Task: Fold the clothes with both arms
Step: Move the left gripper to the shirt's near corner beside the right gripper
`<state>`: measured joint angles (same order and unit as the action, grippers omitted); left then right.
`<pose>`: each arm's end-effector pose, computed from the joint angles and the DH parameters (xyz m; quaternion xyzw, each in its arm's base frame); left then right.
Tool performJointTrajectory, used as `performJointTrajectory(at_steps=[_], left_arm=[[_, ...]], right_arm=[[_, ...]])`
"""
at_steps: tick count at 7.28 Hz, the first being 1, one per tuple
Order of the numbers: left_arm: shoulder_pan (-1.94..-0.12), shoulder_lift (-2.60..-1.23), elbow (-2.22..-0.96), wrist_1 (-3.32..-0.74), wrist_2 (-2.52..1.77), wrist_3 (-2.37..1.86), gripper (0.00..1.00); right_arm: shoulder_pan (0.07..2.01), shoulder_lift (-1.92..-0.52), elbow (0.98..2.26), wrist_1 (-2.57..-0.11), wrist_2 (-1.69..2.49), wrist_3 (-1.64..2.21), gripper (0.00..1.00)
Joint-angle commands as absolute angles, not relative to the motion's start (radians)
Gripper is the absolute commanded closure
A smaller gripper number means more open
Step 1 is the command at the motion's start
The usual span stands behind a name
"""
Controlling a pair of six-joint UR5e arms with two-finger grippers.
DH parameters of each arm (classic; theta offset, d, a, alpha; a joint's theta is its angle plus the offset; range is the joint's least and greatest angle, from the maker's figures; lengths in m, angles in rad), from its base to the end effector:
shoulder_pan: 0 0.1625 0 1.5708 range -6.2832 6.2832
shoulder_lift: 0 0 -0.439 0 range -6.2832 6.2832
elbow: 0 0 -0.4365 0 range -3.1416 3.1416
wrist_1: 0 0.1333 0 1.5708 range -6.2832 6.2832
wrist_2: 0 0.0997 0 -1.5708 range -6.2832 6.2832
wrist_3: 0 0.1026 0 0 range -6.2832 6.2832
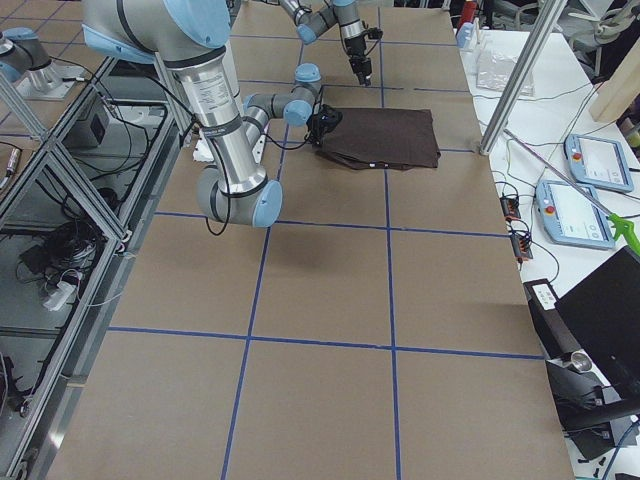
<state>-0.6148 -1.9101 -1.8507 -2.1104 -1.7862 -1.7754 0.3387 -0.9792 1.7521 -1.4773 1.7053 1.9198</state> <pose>0.4531 -0.4563 0.2719 0.0228 0.5513 -0.2774 0.7865 -0.6199 -0.3451 0.2120 -0.0631 -0.4185 0.2787 0.8621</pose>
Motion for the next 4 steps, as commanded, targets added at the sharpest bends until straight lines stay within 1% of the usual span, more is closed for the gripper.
performJointTrajectory(at_steps=[1, 4], left_arm=[[-0.406, -1.797, -1.925, -2.106, -1.642, -1.943, 0.41], [-0.272, -1.781, -1.921, -2.054, -1.589, -2.045, 0.41]], right_arm=[[0.341, -1.000, 1.782, -1.477, 1.707, 1.921, 1.00], [0.336, -1.002, 1.782, -1.474, 1.706, 1.921, 1.00]])
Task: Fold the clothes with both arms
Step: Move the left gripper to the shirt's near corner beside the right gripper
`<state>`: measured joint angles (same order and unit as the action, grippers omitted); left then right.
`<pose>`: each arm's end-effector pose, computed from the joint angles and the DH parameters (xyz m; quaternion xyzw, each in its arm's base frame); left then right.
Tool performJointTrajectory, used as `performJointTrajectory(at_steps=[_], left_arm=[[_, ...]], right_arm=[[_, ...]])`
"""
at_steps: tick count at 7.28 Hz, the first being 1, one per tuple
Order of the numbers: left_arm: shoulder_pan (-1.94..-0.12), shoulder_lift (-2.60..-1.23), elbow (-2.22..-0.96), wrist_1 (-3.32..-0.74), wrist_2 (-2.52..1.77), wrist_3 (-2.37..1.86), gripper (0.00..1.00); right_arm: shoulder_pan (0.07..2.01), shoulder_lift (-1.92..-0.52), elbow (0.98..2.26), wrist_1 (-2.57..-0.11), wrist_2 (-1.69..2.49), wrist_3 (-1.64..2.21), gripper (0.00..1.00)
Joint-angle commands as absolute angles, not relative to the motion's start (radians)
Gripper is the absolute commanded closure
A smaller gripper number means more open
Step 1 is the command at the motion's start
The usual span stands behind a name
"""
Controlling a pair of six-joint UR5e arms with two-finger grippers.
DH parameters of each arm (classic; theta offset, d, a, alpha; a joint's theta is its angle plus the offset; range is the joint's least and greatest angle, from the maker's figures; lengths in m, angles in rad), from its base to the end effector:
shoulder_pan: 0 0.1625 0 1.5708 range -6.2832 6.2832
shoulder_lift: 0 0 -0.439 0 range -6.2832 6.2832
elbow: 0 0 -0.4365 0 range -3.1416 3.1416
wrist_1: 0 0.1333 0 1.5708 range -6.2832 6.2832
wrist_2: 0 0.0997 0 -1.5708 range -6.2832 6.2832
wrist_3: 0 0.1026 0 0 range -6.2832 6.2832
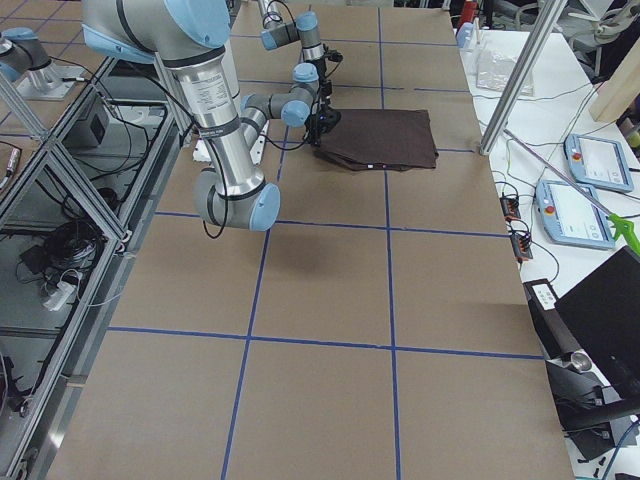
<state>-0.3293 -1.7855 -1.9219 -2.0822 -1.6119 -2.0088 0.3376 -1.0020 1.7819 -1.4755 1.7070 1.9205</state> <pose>0.5256 -0.3160 0.3182 -0.0455 0.5111 -0.3115 0.7998 -0.6103 -0.3408 0.2140 -0.0642 -0.4224 0.2773 0.8606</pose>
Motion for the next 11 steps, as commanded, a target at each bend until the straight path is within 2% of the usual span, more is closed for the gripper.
performJointTrajectory(at_steps=[1, 3, 4, 5, 6, 8, 9, 11], left_arm=[[-0.255, -1.782, -1.910, -2.040, -1.573, -2.045, 0.41], [-0.255, -1.790, -1.910, -2.034, -1.574, -2.043, 0.44], [-0.255, -1.789, -1.908, -2.033, -1.574, -2.043, 0.50], [-0.255, -1.787, -1.908, -2.033, -1.574, -2.045, 0.79], [-0.255, -1.787, -1.908, -2.028, -1.572, -2.045, 1.00], [-0.256, -1.831, -1.934, -1.956, -1.574, -2.045, 1.00], [-0.261, -1.832, -2.019, -1.930, -1.572, -2.046, 1.00], [-0.201, -1.828, -2.188, -1.798, -1.574, -2.146, 1.00]], right_arm=[[0.336, -1.002, 1.782, -1.474, 1.706, 1.919, 1.00], [0.336, -1.003, 1.784, -1.474, 1.707, 1.921, 1.00], [0.336, -1.003, 1.784, -1.474, 1.707, 1.921, 1.00], [0.336, -1.003, 1.784, -1.474, 1.707, 1.919, 1.00], [0.336, -1.003, 1.784, -1.474, 1.707, 1.919, 1.00], [0.339, -1.006, 1.802, -1.477, 1.707, 1.921, 1.00], [0.322, -1.050, 1.869, -1.492, 1.707, 1.930, 1.00], [0.252, -1.156, 2.120, -1.625, 1.700, 2.033, 1.00]])
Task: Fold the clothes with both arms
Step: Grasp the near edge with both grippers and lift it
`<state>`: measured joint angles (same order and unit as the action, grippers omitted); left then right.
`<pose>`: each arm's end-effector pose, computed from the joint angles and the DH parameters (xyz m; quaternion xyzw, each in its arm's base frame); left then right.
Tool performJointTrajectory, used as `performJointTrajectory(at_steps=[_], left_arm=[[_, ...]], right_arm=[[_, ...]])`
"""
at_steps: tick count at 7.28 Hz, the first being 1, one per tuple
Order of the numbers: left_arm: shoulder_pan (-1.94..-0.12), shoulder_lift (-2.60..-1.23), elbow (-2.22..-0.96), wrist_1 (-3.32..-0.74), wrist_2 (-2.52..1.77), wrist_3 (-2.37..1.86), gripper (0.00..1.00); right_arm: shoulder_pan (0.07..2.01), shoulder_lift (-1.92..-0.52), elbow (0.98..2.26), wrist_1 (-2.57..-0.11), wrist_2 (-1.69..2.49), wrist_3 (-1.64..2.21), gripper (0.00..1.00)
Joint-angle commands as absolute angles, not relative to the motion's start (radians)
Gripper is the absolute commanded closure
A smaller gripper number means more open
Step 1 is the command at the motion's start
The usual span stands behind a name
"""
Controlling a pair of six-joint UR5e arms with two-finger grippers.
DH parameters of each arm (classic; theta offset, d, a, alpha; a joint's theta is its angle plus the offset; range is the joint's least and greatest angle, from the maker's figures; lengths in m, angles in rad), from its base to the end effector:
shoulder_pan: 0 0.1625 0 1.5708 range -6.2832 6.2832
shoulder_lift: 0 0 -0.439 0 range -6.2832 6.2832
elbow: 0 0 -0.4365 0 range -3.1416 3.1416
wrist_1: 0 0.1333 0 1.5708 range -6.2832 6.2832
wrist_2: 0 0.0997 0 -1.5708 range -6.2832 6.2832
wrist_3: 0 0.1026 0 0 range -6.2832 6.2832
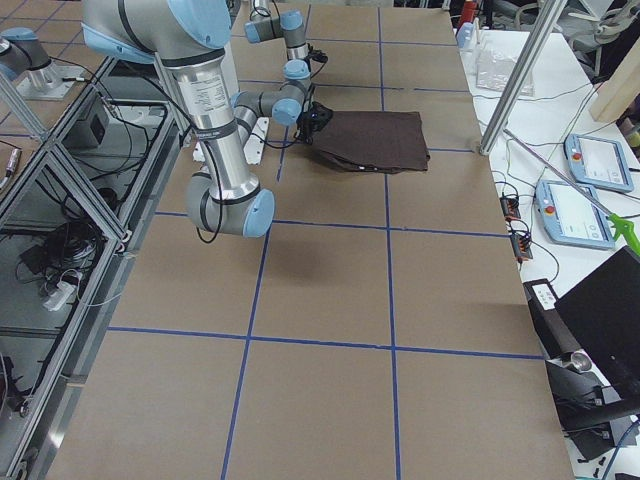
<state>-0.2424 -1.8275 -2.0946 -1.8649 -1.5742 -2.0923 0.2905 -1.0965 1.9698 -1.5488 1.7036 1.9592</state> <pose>0.5110 -0.2633 0.2411 -0.0726 0.5066 -0.3194 0.7975 -0.5622 -0.2930 0.2043 -0.0809 -0.4284 0.2724 0.8577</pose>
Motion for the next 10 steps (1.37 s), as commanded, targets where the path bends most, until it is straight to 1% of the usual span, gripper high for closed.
performJointTrajectory(at_steps=[1, 2, 3, 4, 6, 8, 9, 10], left_arm=[[-0.196, -1.835, -2.219, -1.781, -1.574, -2.146, 1.00], [-0.199, -1.838, -2.223, -1.781, -1.575, -2.138, 1.00], [-0.242, -1.859, -2.217, -1.779, -1.575, -2.131, 1.00], [-0.308, -1.914, -2.207, -1.769, -1.578, -2.096, 1.00], [-0.421, -2.029, -2.081, -1.744, -1.580, -1.970, 1.00], [-0.484, -2.051, -2.004, -1.756, -1.575, -1.864, 1.00], [-0.535, -2.084, -1.897, -1.800, -1.574, -1.797, 1.00], [-0.619, -2.150, -1.750, -1.874, -1.574, -1.684, 1.00]], right_arm=[[0.253, -1.144, 2.172, -1.678, 1.688, 2.066, 1.00], [0.280, -1.122, 2.165, -1.684, 1.651, 2.066, 1.00], [0.335, -1.105, 2.139, -1.677, 1.637, 2.051, 1.00], [0.398, -1.051, 2.079, -1.668, 1.641, 2.046, 1.00], [0.498, -0.976, 1.964, -1.648, 1.654, 2.049, 1.00], [0.590, -0.913, 1.764, -1.501, 1.728, 2.051, 1.00], [0.618, -0.873, 1.664, -1.458, 1.747, 2.048, 1.00], [0.647, -0.806, 1.490, -1.349, 1.762, 2.046, 1.00]])
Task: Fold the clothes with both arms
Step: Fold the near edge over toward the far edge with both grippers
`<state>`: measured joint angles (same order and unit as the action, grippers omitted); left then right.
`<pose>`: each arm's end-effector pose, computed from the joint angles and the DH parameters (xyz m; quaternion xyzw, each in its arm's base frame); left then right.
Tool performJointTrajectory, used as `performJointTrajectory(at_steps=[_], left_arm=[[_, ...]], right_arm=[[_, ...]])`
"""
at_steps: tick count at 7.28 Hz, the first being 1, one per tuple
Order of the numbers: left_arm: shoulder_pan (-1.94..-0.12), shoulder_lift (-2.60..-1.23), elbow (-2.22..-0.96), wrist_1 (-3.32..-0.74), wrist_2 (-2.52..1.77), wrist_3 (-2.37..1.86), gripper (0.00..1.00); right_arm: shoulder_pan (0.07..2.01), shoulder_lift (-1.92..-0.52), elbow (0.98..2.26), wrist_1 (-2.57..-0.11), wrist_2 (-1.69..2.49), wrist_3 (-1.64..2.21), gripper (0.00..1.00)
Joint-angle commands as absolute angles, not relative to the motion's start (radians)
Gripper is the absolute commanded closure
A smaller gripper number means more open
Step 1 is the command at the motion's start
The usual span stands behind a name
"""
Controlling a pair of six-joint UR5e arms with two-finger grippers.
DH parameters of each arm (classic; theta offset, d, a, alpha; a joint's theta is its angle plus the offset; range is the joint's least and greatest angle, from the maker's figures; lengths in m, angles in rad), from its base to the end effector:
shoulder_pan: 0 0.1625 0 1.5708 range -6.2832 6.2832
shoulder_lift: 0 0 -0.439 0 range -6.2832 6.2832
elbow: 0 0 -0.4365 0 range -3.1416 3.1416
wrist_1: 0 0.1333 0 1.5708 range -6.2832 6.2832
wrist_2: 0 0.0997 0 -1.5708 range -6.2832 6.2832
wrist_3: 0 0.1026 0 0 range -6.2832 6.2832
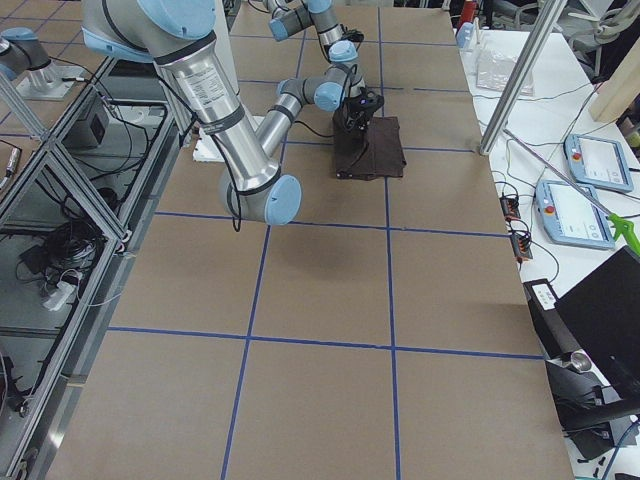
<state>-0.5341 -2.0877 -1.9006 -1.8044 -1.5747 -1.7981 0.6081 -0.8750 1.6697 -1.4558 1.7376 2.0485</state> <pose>0.4863 -0.4420 0.1775 0.0769 0.5085 -0.3177 0.7966 -0.5313 -0.5115 0.1714 -0.0462 -0.4417 0.4311 0.7854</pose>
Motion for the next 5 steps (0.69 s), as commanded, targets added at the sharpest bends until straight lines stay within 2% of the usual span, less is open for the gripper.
performJointTrajectory(at_steps=[1, 2, 3, 5], left_arm=[[-0.664, -2.211, -1.565, -1.952, -1.565, -1.596, 0.39], [-0.702, -2.242, -1.423, -2.133, -1.478, -1.513, 0.00], [-0.765, -2.238, -1.416, -2.169, -1.523, -1.432, 0.00], [-0.769, -2.127, -1.565, -2.171, -1.563, -1.402, 0.00]], right_arm=[[0.690, -0.694, 1.250, -1.234, 1.766, 2.045, 0.56], [0.737, -0.583, 1.041, -1.151, 1.776, 2.017, 0.01], [0.817, -0.559, 1.005, -1.129, 1.878, 1.937, 0.00], [0.848, -0.581, 1.040, -1.129, 1.973, 1.919, 0.00]])
